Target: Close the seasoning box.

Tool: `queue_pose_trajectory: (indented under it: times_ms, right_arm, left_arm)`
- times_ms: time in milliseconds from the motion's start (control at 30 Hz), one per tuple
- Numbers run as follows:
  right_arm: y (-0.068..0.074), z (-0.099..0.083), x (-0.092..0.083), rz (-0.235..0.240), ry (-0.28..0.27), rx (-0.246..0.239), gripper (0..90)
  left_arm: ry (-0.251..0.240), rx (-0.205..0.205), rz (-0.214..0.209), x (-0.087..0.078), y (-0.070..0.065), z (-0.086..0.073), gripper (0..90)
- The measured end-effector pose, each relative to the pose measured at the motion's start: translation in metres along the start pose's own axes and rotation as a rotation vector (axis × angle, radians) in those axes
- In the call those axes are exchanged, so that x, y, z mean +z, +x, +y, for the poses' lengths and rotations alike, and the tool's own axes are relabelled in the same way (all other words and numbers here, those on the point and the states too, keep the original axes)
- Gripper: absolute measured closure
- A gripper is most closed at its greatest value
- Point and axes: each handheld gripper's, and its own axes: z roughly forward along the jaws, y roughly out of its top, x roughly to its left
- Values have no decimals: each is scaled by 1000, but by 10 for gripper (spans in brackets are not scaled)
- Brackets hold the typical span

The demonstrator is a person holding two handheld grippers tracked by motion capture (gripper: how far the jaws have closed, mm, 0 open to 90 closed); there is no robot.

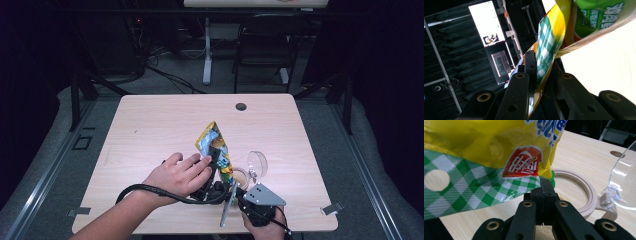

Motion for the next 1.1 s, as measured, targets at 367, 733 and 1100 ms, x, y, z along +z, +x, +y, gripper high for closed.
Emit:
queue_pose_trajectory:
  times_ms: [367,733,1100]
  right_arm:
    - [-4,0,-3,-16,0,9,900]
    - [-6,-1,-5,-20,-4,16,900]
    - [-3,-1,-2,-6,-2,9,900]
  left_arm:
    - [-12,1,7,1,1,2,851]
    - [-17,-8,1,1,2,3,853]
    - [-6,2,-3,0,1,1,854]
